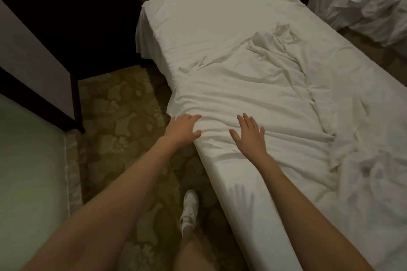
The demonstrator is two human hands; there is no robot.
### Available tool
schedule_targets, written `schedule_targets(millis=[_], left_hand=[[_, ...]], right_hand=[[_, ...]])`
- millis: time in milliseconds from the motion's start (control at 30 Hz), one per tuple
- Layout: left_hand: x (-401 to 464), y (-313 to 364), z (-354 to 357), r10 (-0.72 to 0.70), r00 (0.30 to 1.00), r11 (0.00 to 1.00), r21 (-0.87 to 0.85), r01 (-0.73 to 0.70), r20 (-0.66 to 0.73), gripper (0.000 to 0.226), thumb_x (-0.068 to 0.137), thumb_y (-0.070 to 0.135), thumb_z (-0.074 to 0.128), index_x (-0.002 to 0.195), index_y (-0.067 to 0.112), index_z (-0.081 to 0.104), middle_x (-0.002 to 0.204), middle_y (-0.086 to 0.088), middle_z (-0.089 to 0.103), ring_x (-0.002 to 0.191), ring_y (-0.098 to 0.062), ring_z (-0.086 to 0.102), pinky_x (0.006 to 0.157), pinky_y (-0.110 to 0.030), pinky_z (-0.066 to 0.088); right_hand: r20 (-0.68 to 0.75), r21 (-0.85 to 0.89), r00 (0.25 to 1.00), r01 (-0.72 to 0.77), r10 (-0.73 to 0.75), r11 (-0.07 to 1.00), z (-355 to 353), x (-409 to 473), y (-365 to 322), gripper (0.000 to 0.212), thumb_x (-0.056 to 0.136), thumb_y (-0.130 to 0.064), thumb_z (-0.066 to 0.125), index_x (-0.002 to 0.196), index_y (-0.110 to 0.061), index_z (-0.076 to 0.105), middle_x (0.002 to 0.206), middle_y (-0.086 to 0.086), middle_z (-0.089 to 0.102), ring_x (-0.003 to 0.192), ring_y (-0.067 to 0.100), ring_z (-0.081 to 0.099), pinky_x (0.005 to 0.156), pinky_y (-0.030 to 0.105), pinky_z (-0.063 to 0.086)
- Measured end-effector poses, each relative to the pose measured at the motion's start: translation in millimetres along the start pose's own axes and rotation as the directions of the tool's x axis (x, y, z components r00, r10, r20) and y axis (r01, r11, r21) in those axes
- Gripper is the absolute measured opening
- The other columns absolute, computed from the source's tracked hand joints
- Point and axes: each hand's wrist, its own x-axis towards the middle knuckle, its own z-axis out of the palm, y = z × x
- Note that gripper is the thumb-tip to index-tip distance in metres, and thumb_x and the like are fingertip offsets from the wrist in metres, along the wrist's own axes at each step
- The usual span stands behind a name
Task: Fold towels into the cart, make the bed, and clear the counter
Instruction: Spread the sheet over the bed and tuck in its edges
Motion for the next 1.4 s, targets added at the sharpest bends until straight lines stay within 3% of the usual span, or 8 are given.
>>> schedule_targets(millis=[300, 633, 900, 1033, 1133, 1200, 1300, 1400], left_hand=[[191.6, -97.7, -70.8, -0.004, 0.998, 1.000, -0.007, 0.005, 0.070, 0.056, 0.097, 0.039, 0.044, 0.147, 0.023, 0.027, 0.150, -0.004, 0.035, 0.137, -0.024, 0.032, 0.114, -0.043, 0.022], [420.1, -194.4, -84.6, 0.171, 0.954, 0.984, 0.004, -0.178, 0.245, 0.055, 0.095, 0.033, 0.050, 0.145, 0.020, 0.032, 0.146, -0.005, 0.040, 0.131, -0.024, 0.040, 0.108, -0.038, 0.034], [522.5, -229.4, -43.4, 0.167, 0.889, 0.981, -0.166, -0.104, 0.427, 0.057, 0.093, 0.031, 0.055, 0.144, 0.023, 0.031, 0.142, -0.012, 0.039, 0.127, -0.031, 0.040, 0.104, -0.043, 0.038], [540.6, -227.7, -19.1, 0.267, 0.867, 0.943, -0.300, -0.144, 0.421, 0.047, 0.088, 0.030, 0.064, 0.131, 0.019, 0.048, 0.124, -0.005, 0.054, 0.114, -0.023, 0.051, 0.093, -0.035, 0.043], [542.8, -226.8, -13.6, 0.294, 0.863, 0.921, -0.362, -0.142, 0.410, 0.009, 0.090, 0.026, 0.062, 0.088, 0.018, 0.058, 0.080, 0.001, 0.056, 0.079, -0.019, 0.052, 0.067, -0.029, 0.037], [544.7, -231.0, -19.8, 0.262, 0.879, 0.913, -0.398, -0.092, 0.398, 0.023, 0.090, 0.023, 0.060, 0.072, 0.017, 0.048, 0.067, 0.004, 0.047, 0.069, -0.017, 0.046, 0.058, -0.027, 0.031], [549.6, -241.0, -44.9, 0.211, 0.887, 0.920, -0.391, -0.038, 0.410, 0.015, 0.092, 0.019, 0.058, 0.082, 0.012, 0.048, 0.072, 0.004, 0.048, 0.069, -0.013, 0.044, 0.054, -0.022, 0.030], [564.1, -259.0, -72.0, 0.159, 0.919, 0.921, -0.391, -0.006, 0.361, 0.011, 0.091, 0.017, 0.059, 0.094, 0.008, 0.054, 0.083, -0.001, 0.053, 0.077, -0.015, 0.047, 0.056, -0.024, 0.030]], right_hand=[[0.088, 0.010, 0.993, -0.082, 0.081, 0.997, 14.6, 201.8, -63.7, 0.058, 0.101, -0.042, 0.032, 0.152, -0.020, 0.013, 0.160, -0.001, 0.003, 0.147, 0.020, 0.001, 0.116, 0.050, 0.004], [0.063, 0.089, 0.958, -0.285, 0.280, 0.954, 83.1, 396.5, -109.7, 0.058, 0.100, -0.041, 0.035, 0.151, -0.022, 0.014, 0.160, -0.001, 0.003, 0.147, 0.019, 0.004, 0.116, 0.049, 0.007], [0.052, 0.174, 0.939, -0.343, 0.339, 0.923, 138.2, 476.5, -114.6, 0.055, 0.095, -0.032, 0.053, 0.146, -0.029, 0.032, 0.157, 0.011, 0.015, 0.140, 0.031, 0.020, 0.111, 0.044, 0.029], [0.032, 0.263, 0.915, -0.396, 0.402, 0.880, 146.4, 491.1, -103.3, 0.041, 0.084, -0.021, 0.067, 0.124, -0.023, 0.056, 0.143, 0.010, 0.030, 0.126, 0.032, 0.033, 0.102, 0.042, 0.036], [0.017, 0.432, 0.894, -0.410, 0.447, 0.803, 144.2, 489.8, -97.1, 0.017, 0.082, -0.015, 0.065, 0.097, -0.011, 0.057, 0.111, 0.000, 0.039, 0.100, 0.024, 0.045, 0.084, 0.031, 0.044], [0.040, 0.446, 0.876, -0.446, 0.481, 0.776, 130.6, 487.2, -97.3, 0.013, 0.083, -0.018, 0.059, 0.093, -0.012, 0.054, 0.099, -0.008, 0.040, 0.085, 0.014, 0.048, 0.069, 0.021, 0.040], [0.027, 0.405, 0.887, -0.432, 0.462, 0.806, 111.5, 487.4, -104.7, 0.013, 0.086, -0.015, 0.058, 0.097, -0.010, 0.053, 0.103, -0.007, 0.042, 0.077, 0.007, 0.045, 0.064, 0.023, 0.036], [-0.017, 0.326, 0.897, -0.412, 0.441, 0.851, 96.7, 499.2, -115.3, 0.029, 0.090, -0.012, 0.057, 0.118, -0.010, 0.050, 0.105, -0.003, 0.048, 0.074, 0.008, 0.048, 0.061, 0.018, 0.037]])
